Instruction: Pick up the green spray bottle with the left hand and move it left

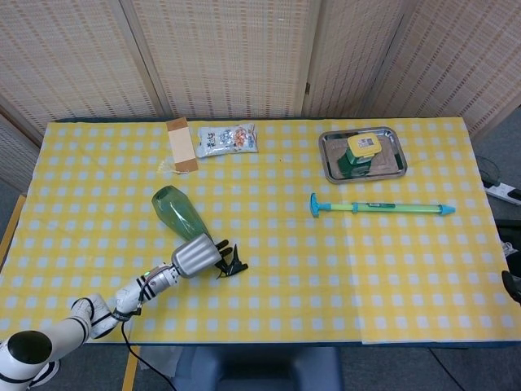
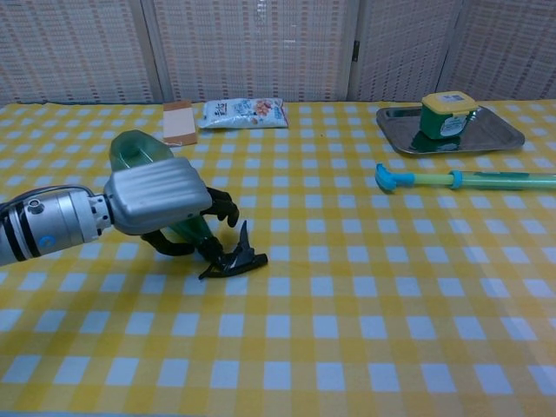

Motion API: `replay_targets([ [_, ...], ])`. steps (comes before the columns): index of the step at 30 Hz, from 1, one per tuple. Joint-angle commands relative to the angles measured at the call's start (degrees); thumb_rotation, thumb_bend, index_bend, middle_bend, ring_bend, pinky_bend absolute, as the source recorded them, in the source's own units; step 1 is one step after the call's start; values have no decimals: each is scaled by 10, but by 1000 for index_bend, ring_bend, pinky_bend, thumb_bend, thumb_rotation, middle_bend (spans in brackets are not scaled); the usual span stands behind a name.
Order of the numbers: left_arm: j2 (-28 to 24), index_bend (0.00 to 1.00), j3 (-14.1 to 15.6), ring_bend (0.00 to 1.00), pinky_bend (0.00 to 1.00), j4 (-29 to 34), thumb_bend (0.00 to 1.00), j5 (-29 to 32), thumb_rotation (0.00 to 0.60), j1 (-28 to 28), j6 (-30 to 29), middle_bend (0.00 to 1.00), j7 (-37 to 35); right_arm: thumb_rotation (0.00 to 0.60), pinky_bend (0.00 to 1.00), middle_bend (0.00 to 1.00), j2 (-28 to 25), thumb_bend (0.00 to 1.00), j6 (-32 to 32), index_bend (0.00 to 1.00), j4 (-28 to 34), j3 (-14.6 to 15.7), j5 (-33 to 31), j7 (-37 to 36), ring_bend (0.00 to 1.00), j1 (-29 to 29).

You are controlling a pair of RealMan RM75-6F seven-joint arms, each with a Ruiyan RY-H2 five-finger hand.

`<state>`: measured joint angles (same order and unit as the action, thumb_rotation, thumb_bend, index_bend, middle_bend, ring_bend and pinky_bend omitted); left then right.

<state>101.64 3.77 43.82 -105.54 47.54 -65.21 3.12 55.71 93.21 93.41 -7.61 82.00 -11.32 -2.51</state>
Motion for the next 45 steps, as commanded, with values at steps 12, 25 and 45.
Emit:
replay_targets([
  [12, 32, 424, 13, 1000, 1000, -61, 321, 15, 600, 4, 0, 491, -28, 600, 0, 0, 0, 354, 1, 0, 0, -2, -1, 2, 0, -2],
  [25, 40, 639, 9, 1000, 1000, -68, 323, 32, 600, -4, -25, 687, -17, 600, 0, 0, -1, 355, 2, 0, -2, -2, 4, -4, 0, -4],
  [45, -155, 661, -100, 1000, 1000, 282, 402, 147, 600, -83, -160, 707, -166, 600, 0, 0, -1, 354, 4, 0, -2, 6, 24, -12, 0, -6],
])
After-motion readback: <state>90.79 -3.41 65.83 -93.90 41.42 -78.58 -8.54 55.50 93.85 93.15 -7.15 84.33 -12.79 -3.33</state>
